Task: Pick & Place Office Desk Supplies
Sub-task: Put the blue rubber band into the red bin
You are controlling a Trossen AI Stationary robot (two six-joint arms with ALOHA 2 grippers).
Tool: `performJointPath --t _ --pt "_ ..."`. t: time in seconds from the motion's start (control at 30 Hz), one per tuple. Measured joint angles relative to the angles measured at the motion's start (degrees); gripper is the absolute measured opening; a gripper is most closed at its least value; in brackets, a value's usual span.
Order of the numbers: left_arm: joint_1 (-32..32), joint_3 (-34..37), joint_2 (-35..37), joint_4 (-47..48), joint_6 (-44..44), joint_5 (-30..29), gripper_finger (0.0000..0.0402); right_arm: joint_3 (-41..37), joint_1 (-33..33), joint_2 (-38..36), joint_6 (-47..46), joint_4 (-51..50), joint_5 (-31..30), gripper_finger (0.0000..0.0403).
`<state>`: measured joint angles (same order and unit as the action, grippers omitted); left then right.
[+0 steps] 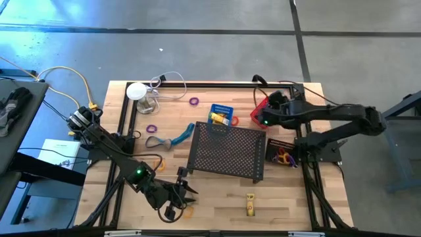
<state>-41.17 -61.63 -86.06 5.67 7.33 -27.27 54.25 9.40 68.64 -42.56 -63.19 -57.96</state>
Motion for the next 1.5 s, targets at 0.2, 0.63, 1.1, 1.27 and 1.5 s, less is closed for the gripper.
performJointPath --t 0.2,0.63,1.1,1.27,1.5 --pt "0.1 0.0 0.0 0.0 0.0 0.0 0.0113 -9.9 6.4 0.0 13.4 21.3 10.9 0.0002" --pt "0.0 0.0 0.0 0.5 -0.1 0.0 0.0113 -11.4 13.2 0.7 8.0 22.1 36.4 0.0002" --pt "0.0 0.0 0.0 0.5 0.0 0.0 0.0113 -11.4 22.8 9.3 7.1 18.8 40.6 0.0002" --pt "0.0 0.0 0.0 0.5 0.1 0.0 0.0113 -11.4 24.1 13.0 13.1 21.7 43.0 0.0002" --pt "0.0 0.0 0.0 0.6 0.0 0.0 0.0113 -11.4 23.2 12.9 15.3 22.8 44.5 0.0002"
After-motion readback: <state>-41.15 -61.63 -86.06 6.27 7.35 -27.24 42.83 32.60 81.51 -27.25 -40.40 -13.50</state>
